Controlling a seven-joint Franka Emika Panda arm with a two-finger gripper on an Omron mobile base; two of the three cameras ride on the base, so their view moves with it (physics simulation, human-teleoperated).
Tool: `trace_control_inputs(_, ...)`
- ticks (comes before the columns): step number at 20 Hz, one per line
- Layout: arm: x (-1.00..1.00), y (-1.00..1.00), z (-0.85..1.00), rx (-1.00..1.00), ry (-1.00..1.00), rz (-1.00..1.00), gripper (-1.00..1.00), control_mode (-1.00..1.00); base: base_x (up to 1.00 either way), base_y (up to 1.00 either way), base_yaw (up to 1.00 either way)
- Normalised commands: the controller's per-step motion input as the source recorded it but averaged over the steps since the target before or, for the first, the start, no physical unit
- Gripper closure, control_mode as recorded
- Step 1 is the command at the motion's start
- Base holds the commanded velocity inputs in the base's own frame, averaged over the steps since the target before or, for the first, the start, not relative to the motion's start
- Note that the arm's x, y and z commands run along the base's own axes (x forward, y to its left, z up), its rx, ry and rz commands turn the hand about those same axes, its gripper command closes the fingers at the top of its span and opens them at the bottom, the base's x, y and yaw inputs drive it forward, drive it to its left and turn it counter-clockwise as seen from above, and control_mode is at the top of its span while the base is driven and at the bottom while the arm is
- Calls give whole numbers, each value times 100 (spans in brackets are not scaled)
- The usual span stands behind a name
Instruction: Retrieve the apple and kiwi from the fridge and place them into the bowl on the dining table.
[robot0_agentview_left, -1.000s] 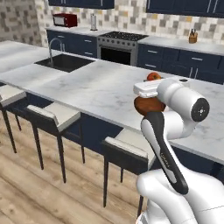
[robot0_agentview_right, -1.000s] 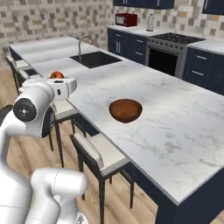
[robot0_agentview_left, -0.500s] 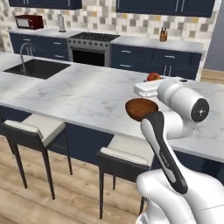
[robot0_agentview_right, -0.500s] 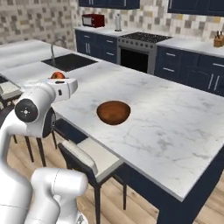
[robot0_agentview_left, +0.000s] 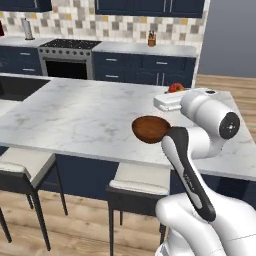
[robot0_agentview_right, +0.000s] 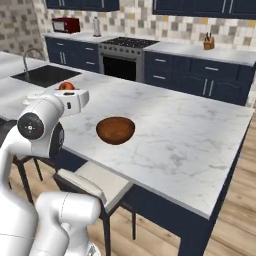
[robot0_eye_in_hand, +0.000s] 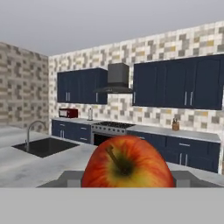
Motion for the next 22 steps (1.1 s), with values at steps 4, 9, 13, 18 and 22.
trace_control_inputs(4, 0, 0, 0, 0, 0, 0, 100, 100, 41, 35, -32)
trace_control_inputs(9, 48, 27, 0, -4, 39, -21, 100, -100, 0, 0, 0)
trace_control_inputs(13, 39, 2, 4, 0, 51, -18, 100, -100, 0, 0, 0)
trace_control_inputs(18, 8, -9, 0, 0, 36, -5, 100, -100, 0, 0, 0)
trace_control_inputs(22, 0, -36, -11, 0, 17, 0, 100, -100, 0, 0, 0)
